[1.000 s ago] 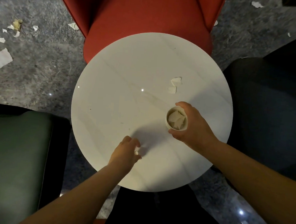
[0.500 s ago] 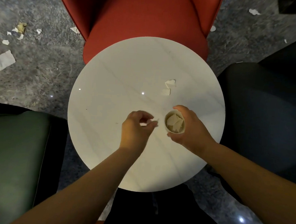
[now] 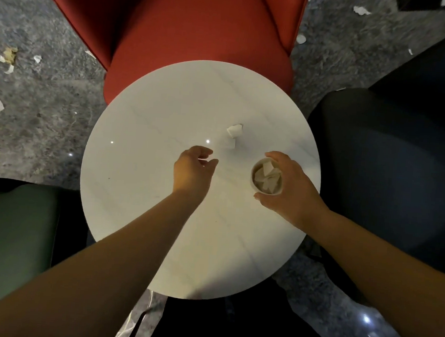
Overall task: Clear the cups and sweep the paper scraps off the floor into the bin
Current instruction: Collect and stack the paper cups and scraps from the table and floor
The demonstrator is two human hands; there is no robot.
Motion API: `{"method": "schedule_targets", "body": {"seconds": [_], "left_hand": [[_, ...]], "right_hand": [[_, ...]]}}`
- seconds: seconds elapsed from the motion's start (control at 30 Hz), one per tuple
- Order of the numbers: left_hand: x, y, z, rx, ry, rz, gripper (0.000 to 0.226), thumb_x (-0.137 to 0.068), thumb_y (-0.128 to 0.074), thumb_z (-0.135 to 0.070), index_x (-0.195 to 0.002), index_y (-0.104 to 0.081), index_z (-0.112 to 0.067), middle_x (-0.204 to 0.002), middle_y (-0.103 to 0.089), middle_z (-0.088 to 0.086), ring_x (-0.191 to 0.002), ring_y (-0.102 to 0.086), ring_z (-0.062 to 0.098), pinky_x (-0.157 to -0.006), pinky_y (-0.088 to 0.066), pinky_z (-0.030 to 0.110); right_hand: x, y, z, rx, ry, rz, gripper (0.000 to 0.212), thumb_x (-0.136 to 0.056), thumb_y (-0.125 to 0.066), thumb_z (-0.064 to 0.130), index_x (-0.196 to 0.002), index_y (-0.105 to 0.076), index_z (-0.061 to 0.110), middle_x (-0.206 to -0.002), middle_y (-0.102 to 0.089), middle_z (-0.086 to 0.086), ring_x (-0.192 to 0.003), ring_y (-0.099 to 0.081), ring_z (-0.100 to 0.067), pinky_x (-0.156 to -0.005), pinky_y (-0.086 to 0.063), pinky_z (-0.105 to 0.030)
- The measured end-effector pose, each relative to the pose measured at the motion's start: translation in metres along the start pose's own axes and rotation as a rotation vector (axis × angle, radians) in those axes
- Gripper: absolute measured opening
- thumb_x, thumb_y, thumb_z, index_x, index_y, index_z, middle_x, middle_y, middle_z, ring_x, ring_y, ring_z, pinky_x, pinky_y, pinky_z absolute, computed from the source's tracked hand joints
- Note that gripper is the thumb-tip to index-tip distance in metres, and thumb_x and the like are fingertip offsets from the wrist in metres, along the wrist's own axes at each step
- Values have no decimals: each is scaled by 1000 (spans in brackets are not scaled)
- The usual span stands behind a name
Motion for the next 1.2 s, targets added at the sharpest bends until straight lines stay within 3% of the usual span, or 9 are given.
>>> {"method": "schedule_targets", "body": {"seconds": [0.2,0.33,0.5,0.8,0.97,1.1,1.2], "left_hand": [[-46,-26,-12,-154,-104,66,32,-89,-71,-24,-120,-63,-20,-122,-56,1,-95,-59,12,-83,-43,18],[-64,-44,-22,-263,-173,126,39,-90,-70,-24,-127,-59,-20,-128,-46,3,-108,-57,22,-95,-50,33],[-74,-53,-18,-388,-185,142,28,-91,-68,-17,-117,-61,-21,-125,-44,4,-112,-52,24,-92,-48,33],[-79,-52,-17,-369,-182,176,19,-89,-64,-14,-107,-59,-18,-110,-56,4,-98,-57,23,-85,-52,38],[-81,-48,-17,-310,-154,180,18,-88,-63,-15,-101,-54,-23,-101,-58,0,-89,-57,19,-77,-48,29],[-80,-47,-17,-279,-106,198,11,-91,-65,-20,-102,-65,-19,-94,-62,-2,-86,-60,17,-69,-39,18],[-72,-42,-31,-115,-61,142,9,-91,-67,-28,-94,-66,-19,-84,-62,-7,-75,-57,7,-68,-42,15]], "right_hand": [[-24,12,-7,9,-17,-32,83,-70,-82,36,-135,-31,41,-132,-44,8,-111,-44,-3,-76,-33,-3],[-43,16,-8,71,-9,-51,86,-67,-82,43,-136,-30,40,-133,-45,8,-112,-44,-4,-82,-35,-9],[-59,15,-5,62,-12,-38,87,-68,-82,42,-137,-30,37,-135,-44,9,-114,-43,-4,-87,-39,-15],[-72,15,-5,21,-38,-32,87,-65,-83,42,-134,-31,41,-130,-46,8,-109,-47,-4,-83,-40,-13],[-80,14,-4,56,-38,-14,87,-66,-82,45,-135,-30,41,-130,-46,9,-108,-46,-4,-77,-36,-7],[-82,14,-4,67,-40,-15,87,-65,-82,47,-134,-29,42,-129,-46,9,-105,-46,-4,-71,-34,-4],[-83,14,-3,69,-38,-18,87,-65,-82,46,-134,-29,42,-128,-46,8,-103,-46,-4,-69,-33,-3]]}}
Point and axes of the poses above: each hand's wrist, its own x-axis away from the middle knuckle, its own y-axis out of the back of the hand, z = x × y, the point moved 1 cm from there along -x, towards the middle knuckle
